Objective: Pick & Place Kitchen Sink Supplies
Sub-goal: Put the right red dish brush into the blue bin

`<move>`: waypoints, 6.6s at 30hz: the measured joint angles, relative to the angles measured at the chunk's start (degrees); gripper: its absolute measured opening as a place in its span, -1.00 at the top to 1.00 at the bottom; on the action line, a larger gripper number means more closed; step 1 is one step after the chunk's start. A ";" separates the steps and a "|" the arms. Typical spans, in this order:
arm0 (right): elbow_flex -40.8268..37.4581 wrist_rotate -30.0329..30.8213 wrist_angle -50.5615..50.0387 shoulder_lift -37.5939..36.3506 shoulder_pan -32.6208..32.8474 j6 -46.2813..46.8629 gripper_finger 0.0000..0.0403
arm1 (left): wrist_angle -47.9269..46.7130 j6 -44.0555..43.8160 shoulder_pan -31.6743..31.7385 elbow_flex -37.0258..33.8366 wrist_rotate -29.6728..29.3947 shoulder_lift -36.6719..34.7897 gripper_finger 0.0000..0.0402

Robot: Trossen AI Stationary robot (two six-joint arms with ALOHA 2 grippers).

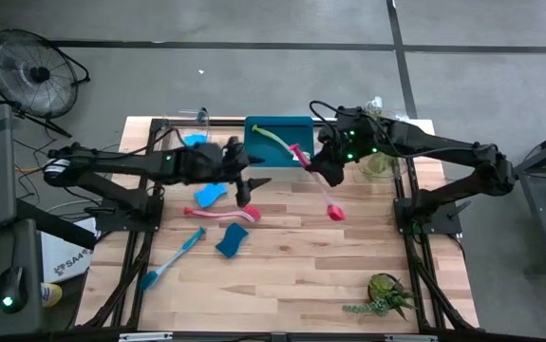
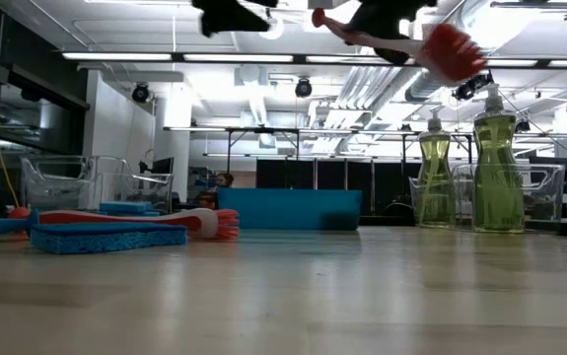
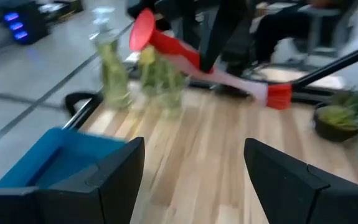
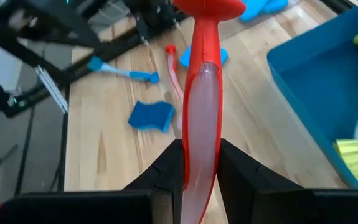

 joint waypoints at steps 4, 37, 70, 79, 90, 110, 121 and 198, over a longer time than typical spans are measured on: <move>0.00 0.21 -5.43 -1.90 0.02 -1.97 0.67 | 4.11 2.24 4.63 0.00 9.45 2.42 -0.35; 0.00 12.70 5.01 4.67 4.72 -2.89 0.67 | 29.51 -2.28 22.59 0.09 47.57 16.04 -0.35; 0.00 14.80 13.39 7.15 4.76 -0.86 0.67 | 36.27 -4.60 22.77 0.09 48.87 16.11 0.49; 0.09 14.86 13.68 7.10 4.73 -3.45 0.67 | 38.97 -7.90 22.73 0.09 49.71 16.11 0.72; 0.08 12.24 13.68 7.06 4.69 -5.20 0.55 | 40.60 -8.05 21.50 0.09 48.94 16.11 0.80; -0.09 15.45 4.20 -0.91 4.15 -3.04 0.35 | 40.94 -1.51 21.22 0.11 40.52 16.09 0.81; -0.06 24.13 -4.87 -11.95 4.35 1.01 0.35 | 41.07 1.60 27.89 0.11 38.14 16.09 0.81; -0.02 39.91 -12.90 -15.39 6.97 9.96 0.35 | 32.84 -45.38 43.24 0.04 22.06 28.24 0.81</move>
